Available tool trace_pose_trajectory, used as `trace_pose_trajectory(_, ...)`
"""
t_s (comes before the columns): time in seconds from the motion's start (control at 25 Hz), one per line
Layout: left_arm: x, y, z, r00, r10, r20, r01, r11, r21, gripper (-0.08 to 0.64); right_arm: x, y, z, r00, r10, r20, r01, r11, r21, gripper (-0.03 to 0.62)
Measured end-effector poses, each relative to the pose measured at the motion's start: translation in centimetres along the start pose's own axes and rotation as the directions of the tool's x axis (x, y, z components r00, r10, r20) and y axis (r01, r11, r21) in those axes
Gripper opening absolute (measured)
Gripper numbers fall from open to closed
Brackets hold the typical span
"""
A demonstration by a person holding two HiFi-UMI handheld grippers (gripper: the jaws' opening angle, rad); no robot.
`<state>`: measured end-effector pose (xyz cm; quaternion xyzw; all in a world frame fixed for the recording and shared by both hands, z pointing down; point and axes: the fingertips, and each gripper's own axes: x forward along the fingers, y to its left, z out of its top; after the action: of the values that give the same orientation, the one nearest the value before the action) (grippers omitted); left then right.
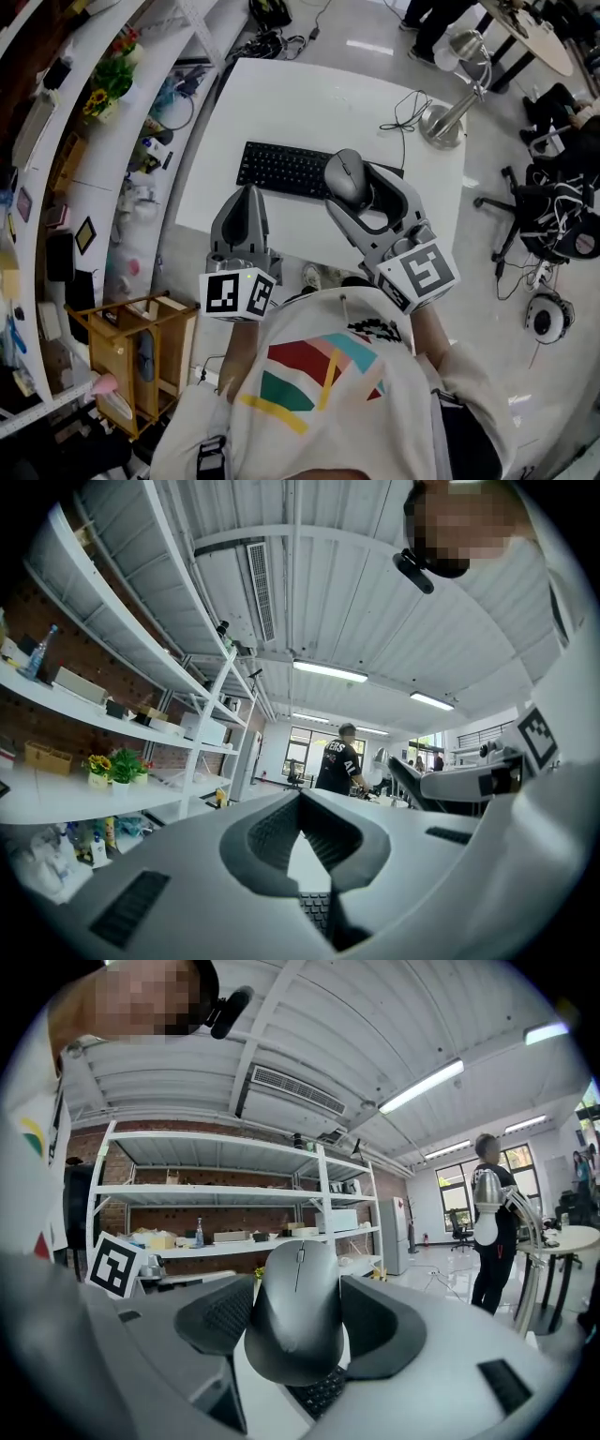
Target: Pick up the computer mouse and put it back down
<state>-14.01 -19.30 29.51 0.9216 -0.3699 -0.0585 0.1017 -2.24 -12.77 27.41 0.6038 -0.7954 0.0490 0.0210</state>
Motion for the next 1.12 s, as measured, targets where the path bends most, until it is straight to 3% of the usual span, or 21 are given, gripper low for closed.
trace_pose_trajectory(0.2, 1.5, -1.4, -1.3, 0.997, -0.064, -0.036, 0.063, 0.998, -0.021, 0.044, -2.2, -2.8, -2.2, 0.993, -0.109, -0.038, 0.113, 0.986, 0.126, 0.302)
trace_pose_trajectory(0.4, 3.8, -3.8, -3.0, 0.989, -0.130, -0.073, 0.128, 0.991, -0.032, 0.044, -5.4, -6.9, -4.0, 0.967, -0.239, -0.085, 0.249, 0.957, 0.146, 0.302)
trace_pose_trajectory(0.8, 8.2, -8.4, -7.0, 0.949, -0.267, -0.166, 0.261, 0.964, -0.055, 0.044, -10.1, -13.7, -9.3, 0.861, -0.460, -0.215, 0.495, 0.856, 0.150, 0.302)
trace_pose_trajectory(1.12, 10.5, -10.4, -11.6, 0.907, -0.309, -0.286, 0.303, 0.951, -0.066, 0.044, -11.4, -18.9, -17.1, 0.777, -0.512, -0.365, 0.604, 0.771, 0.203, 0.302)
